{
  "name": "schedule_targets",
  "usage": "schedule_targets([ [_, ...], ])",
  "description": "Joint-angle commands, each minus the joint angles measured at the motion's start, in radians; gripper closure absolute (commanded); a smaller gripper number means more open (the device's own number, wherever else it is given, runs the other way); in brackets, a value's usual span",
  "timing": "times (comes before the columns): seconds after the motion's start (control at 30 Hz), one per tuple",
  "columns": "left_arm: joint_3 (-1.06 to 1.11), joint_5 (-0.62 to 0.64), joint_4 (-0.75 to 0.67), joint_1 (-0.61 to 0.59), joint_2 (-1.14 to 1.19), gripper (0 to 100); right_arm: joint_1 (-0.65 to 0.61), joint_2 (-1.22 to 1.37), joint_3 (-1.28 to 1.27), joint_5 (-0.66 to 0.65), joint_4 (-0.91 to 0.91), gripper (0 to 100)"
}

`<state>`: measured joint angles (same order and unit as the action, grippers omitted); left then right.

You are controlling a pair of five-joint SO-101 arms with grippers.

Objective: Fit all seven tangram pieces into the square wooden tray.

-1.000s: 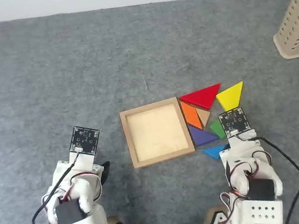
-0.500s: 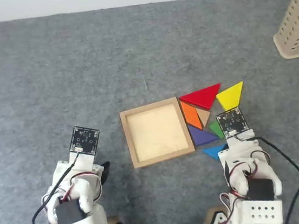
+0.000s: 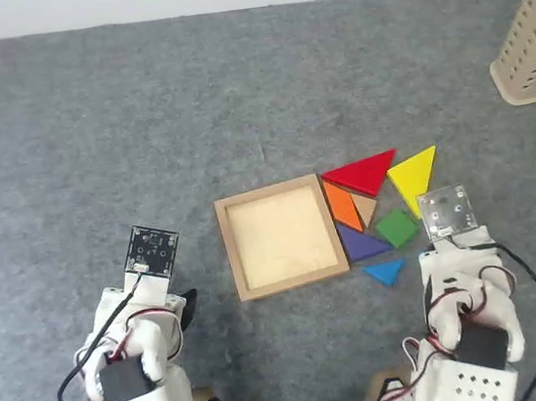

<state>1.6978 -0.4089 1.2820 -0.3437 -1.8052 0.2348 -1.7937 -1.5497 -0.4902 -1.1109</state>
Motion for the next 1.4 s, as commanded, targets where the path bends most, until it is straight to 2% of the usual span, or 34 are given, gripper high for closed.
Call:
schedule_targets([
  [0.0,-0.013,0.006,0.003,0.003,-0.017,70,0.005,0.036,0.084,0.048,0.028,96.9],
  [0.17,-0.013,0.006,0.003,0.003,-0.017,70,-0.107,0.288,0.221,0.069,0.045,85.8],
  [0.33,-0.013,0.006,0.003,0.003,-0.017,70,-0.205,0.647,0.474,0.181,0.045,85.4],
  [0.47,-0.013,0.006,0.003,0.003,-0.017,70,-0.289,0.958,0.669,0.213,0.045,85.0],
  [0.77,-0.013,0.006,0.003,0.003,-0.017,70,-0.308,1.644,1.033,0.232,0.107,84.6],
  [0.83,-0.013,0.006,0.003,0.003,-0.017,70,-0.308,1.761,1.109,0.249,0.104,81.2],
  [1.0,-0.013,0.006,0.003,0.003,-0.017,70,-0.312,1.946,1.284,0.31,0.097,73.1],
  [1.2,-0.013,0.006,0.003,0.003,-0.017,70,-0.306,2.072,1.404,0.377,0.097,72.7],
  [1.37,-0.013,0.006,0.003,0.003,-0.017,70,-0.289,2.141,1.473,0.385,0.101,72.7],
])
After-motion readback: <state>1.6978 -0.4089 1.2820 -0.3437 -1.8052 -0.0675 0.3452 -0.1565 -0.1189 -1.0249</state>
